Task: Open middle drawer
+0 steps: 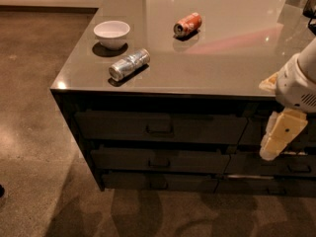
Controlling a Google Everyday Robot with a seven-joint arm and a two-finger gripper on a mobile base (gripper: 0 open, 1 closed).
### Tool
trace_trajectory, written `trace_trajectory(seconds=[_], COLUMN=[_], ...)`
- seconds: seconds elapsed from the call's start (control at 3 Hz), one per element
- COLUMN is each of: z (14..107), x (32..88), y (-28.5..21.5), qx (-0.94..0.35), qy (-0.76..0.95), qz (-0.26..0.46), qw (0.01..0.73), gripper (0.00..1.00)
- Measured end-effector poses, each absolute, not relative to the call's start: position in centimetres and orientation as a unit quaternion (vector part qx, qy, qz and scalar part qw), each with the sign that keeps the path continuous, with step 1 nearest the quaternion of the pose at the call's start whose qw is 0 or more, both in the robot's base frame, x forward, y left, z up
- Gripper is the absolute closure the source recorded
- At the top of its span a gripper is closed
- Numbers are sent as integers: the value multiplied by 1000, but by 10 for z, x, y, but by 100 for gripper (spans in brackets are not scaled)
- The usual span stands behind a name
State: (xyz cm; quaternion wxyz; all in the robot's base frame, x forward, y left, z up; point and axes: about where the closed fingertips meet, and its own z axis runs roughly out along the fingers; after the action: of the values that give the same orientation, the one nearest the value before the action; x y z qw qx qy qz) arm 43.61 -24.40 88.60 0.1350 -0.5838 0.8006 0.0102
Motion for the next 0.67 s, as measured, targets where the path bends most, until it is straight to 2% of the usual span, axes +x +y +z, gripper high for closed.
trace_trajectory(seconds=[0.67], z=[762], x=[394], y=[-250], qx=[-598], qy=[782], qz=[63], qw=[166], gripper=[0])
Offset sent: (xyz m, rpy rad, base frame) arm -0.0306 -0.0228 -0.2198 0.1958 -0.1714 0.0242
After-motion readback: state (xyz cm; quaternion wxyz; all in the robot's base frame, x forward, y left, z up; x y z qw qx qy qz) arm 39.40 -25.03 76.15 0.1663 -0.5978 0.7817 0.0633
